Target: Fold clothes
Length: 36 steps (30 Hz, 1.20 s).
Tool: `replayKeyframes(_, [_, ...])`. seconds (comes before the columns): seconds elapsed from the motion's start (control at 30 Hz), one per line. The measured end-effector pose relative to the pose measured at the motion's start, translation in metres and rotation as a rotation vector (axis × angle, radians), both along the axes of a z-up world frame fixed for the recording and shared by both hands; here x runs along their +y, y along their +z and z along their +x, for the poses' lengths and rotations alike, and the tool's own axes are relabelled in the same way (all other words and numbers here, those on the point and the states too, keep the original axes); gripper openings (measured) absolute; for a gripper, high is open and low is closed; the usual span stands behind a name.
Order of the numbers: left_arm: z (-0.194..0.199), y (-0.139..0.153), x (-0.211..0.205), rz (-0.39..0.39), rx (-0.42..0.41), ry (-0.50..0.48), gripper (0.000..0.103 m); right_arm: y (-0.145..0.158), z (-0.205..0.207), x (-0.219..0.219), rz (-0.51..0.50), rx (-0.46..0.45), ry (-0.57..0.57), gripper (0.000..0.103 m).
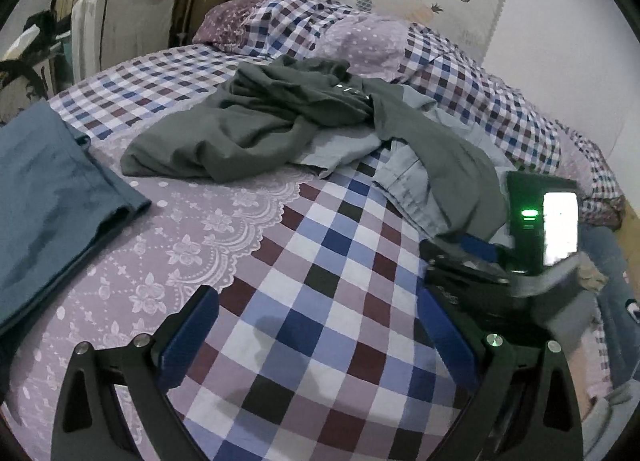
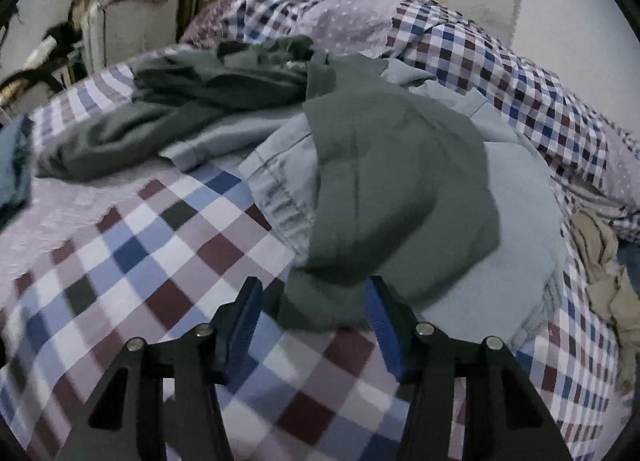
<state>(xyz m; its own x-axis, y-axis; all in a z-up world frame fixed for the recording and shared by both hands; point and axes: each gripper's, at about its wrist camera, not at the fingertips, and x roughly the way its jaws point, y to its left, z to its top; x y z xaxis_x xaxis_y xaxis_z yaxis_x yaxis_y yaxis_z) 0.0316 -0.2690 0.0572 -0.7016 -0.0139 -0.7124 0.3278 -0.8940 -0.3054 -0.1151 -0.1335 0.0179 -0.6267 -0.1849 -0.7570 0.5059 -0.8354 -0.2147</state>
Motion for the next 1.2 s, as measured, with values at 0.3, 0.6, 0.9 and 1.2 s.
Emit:
replayKeyframes(0.3, [0.005, 0.003, -0.009, 0.06, 0.017, 0.012, 0.101, -0.006, -0.012, -0.002, 0.097, 0.034, -0.068, 0.01])
replayKeyframes(0.6, [0.005, 0.003, -0.007, 0.091, 0.026, 0.008, 0.1, 0.039, 0.03, 0.067, 0.008, 0.105, -0.124, 0.005])
replayKeyframes(0.9, [0.003, 0.007, 0.004, 0.077, 0.042, -0.025, 0.094, 0.09, 0.051, 0.184, 0.004, 0.193, -0.336, 0.003])
replayKeyframes(1.2, [0.004, 0.012, 0.01, 0.064, 0.082, -0.045, 0.094, 0.149, 0.047, 0.32, 0.109, 0.297, -0.519, 0.003])
